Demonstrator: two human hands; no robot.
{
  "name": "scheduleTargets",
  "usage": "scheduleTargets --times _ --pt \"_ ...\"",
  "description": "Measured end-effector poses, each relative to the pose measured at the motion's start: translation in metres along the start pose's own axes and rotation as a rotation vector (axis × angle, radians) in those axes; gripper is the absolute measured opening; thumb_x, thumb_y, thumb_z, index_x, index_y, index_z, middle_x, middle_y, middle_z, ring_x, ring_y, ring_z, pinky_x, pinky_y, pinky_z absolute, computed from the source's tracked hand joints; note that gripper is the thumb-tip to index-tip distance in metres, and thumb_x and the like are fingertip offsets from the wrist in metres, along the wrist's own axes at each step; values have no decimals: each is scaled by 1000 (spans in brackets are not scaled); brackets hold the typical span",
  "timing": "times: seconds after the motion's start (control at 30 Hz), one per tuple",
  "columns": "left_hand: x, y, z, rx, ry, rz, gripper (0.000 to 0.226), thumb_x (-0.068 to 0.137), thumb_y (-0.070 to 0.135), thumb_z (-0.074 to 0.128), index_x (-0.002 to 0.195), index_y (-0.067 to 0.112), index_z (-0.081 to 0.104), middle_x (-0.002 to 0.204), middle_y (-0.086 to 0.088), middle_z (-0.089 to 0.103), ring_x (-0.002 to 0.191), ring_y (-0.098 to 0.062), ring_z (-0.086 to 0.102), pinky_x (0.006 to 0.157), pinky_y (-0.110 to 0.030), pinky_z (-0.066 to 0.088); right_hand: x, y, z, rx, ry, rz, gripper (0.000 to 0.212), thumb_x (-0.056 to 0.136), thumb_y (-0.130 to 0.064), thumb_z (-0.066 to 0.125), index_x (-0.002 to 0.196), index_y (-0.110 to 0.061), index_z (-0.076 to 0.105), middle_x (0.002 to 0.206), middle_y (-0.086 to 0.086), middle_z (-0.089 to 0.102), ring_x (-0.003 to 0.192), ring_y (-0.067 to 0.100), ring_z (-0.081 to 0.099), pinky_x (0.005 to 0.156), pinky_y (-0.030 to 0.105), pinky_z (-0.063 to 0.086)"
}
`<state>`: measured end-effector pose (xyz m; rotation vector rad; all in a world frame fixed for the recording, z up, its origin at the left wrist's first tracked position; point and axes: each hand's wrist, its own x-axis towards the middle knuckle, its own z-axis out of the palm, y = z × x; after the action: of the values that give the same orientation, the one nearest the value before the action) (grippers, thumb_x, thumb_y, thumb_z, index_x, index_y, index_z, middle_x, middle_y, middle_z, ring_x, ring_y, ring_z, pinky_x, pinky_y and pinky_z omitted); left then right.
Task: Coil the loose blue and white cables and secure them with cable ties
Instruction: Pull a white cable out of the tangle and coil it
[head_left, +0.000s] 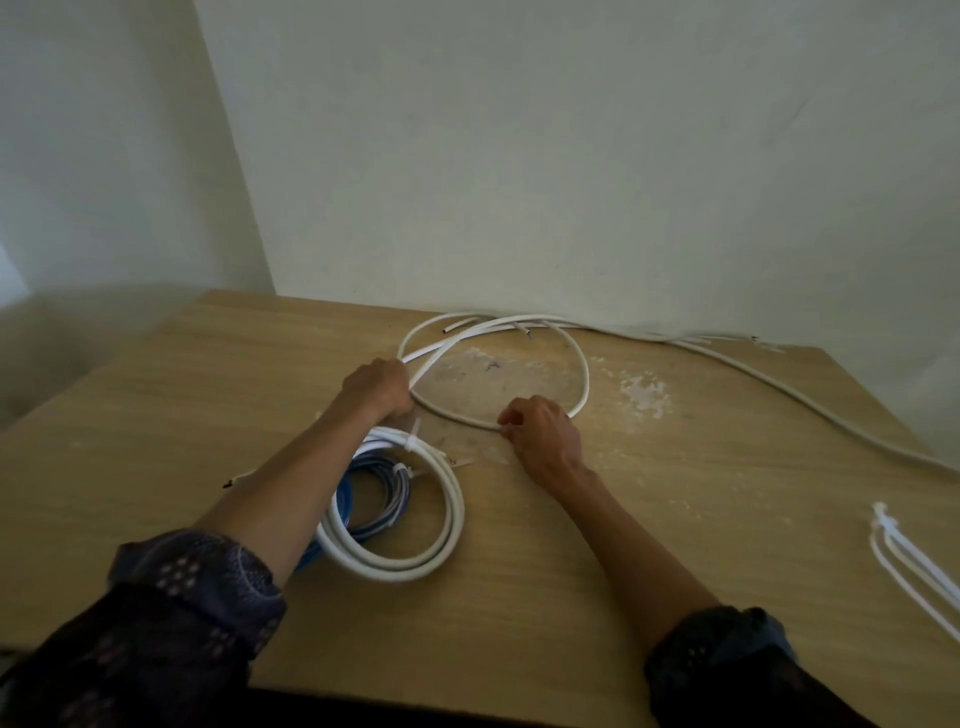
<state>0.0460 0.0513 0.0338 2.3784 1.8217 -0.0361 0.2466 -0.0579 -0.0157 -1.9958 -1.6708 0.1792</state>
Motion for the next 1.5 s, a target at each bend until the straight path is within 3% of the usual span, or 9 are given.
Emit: scheduleTargets --times 0.3,0.43,0.57,0.7,0.8,0.9,1.03,1.27,1.5 --pt "0 14 -21 -313 481 117 24 104 23 45 119 3 44 102 -20 65 83 -39 62 64 -40 40 5 6 1 78 10 -4 15 93 -17 68 107 -19 74 109 5 70 106 24 64 80 33 49" --pt "-1 23 -29 -473 569 312 23 105 23 48 105 4 61 89 -13 68 80 -33 62 65 -33 37 9 0 -29 252 457 -41 37 91 -19 71 126 -15 61 114 5 63 103 25 62 82 34 48" --pt "-5 27 -31 -616 562 486 21 104 27 54 103 8 64 80 -5 67 69 -22 60 64 -33 43 36 -2 -81 195 682 -124 70 85 -12 73 148 -12 43 140 18 47 126 35 47 101 32 33" --pt "-14 22 -28 -658 538 607 23 102 32 58 90 14 63 66 4 57 55 -7 48 54 -20 36 71 15 -120 -152 623 40 102 87 -24 74 162 -31 5 169 15 -3 155 41 0 117 63 17" --pt "-15 11 -24 -718 546 609 29 100 36 61 87 11 67 68 -4 60 58 -15 52 55 -23 37 85 32 -134 -191 616 0 71 98 -31 61 158 -28 24 169 15 6 156 39 -1 117 68 3" --pt "-19 11 -21 -873 596 494 30 101 39 58 90 13 68 70 -1 62 60 -7 53 57 -21 40 88 35 -133 -208 750 -177 24 104 -29 49 121 -15 59 129 15 60 131 41 50 115 71 21" --pt "-15 31 -38 -1422 562 200 33 102 43 56 87 14 64 59 1 48 49 -12 40 45 -27 35 75 14 -131 -131 841 -289 36 106 -40 42 108 -12 65 93 8 63 85 34 57 81 44 44" --pt "-6 76 -77 -2376 81 -156 34 107 32 46 81 12 53 51 3 41 33 -6 32 35 -18 26 53 -14 -123 -165 734 -539 56 90 -16 67 140 -28 45 129 7 59 98 25 54 82 40 44" --pt "-8 96 -83 -2625 -97 -351 33 109 16 35 79 8 45 69 -2 34 44 -8 27 32 -15 26 34 -24 -113 -290 486 -665 56 86 -70 60 136 -43 58 155 15 37 115 28 48 89 40 37"
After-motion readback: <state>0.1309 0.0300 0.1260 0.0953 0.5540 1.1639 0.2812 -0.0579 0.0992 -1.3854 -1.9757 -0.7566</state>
